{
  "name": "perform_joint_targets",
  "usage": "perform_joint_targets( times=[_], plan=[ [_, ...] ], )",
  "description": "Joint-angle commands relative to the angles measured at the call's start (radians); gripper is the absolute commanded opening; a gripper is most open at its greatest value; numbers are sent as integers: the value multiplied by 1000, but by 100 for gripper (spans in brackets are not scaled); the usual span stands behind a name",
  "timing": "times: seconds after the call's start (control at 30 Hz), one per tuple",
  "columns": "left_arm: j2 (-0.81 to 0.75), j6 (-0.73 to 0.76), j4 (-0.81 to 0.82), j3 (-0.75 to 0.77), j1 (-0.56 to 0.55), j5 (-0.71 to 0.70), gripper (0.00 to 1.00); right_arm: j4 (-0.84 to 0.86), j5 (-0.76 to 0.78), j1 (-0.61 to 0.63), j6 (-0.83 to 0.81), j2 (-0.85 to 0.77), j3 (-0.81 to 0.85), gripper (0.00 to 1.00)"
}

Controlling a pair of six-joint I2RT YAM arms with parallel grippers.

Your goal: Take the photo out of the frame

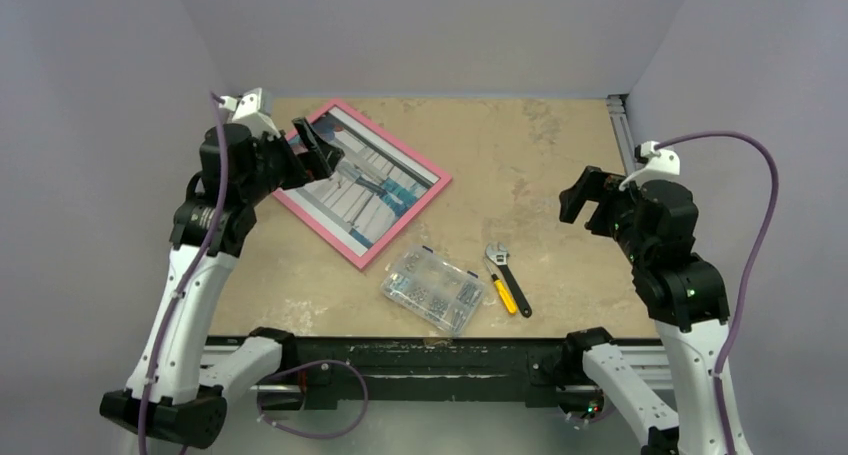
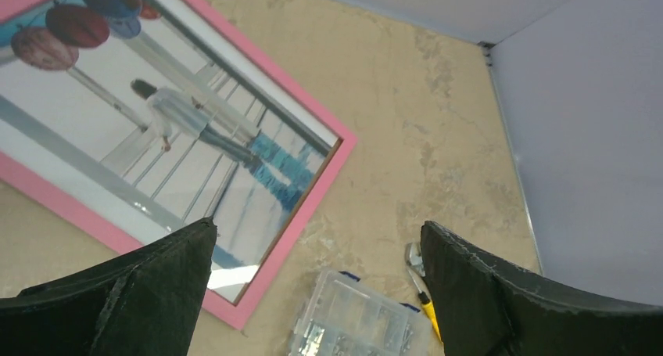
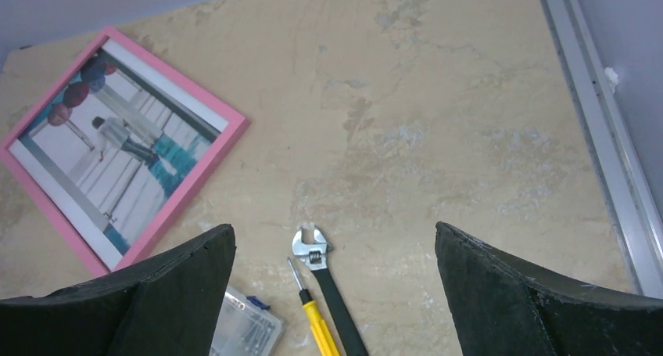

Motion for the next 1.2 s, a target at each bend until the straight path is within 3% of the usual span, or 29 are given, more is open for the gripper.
perform_joint_targets(
  times=[0.0, 0.27, 0.5, 0.73, 0.9, 1.17],
  plan=[
    [87, -60, -80, -18, 6, -58, 100, 17, -1, 4, 15, 22, -27, 99],
    [125, -243, -24, -183, 94, -115, 100, 28, -79, 4, 15, 51, -76, 99],
    [239, -337, 117, -312, 299, 72, 98, 119, -234, 3, 52, 85, -181, 98],
    [361, -396, 189, -403, 370, 150, 97, 249, -355, 26, 89, 158, -235, 96],
    [334, -441, 111, -477, 371, 7, 99, 315, -298, 149, 107, 268, -199, 96],
    [397, -456, 122, -514, 368, 1, 100, 373, -124, 474, 123, 527, -43, 95]
  ],
)
